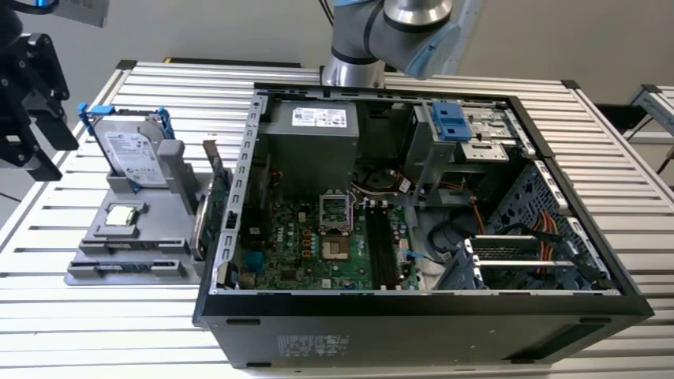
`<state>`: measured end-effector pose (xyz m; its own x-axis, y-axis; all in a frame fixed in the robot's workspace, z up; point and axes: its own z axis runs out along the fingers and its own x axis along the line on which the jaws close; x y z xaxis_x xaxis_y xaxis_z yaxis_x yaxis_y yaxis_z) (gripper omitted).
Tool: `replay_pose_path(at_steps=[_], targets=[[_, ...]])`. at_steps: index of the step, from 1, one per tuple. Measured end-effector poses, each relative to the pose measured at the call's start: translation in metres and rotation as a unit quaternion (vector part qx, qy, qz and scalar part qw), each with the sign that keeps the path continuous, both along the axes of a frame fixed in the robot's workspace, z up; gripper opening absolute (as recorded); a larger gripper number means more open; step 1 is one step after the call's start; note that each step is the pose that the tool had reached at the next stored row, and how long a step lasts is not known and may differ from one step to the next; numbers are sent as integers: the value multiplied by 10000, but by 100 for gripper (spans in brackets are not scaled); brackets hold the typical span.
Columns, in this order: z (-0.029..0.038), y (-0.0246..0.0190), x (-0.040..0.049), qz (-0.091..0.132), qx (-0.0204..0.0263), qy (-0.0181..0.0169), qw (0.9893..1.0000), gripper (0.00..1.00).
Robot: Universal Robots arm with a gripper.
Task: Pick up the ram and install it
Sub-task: 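Pick up the ram and move it above insertion slot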
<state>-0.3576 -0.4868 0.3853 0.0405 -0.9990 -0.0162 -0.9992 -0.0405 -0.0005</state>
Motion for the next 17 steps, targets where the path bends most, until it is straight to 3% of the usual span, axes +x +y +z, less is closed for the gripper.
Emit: replay_pose_path(at_steps=[11, 17], targets=[[-14, 1, 0, -28, -4, -13, 10000, 100], [-39, 3, 0, -28, -58, -12, 10000, 100]])
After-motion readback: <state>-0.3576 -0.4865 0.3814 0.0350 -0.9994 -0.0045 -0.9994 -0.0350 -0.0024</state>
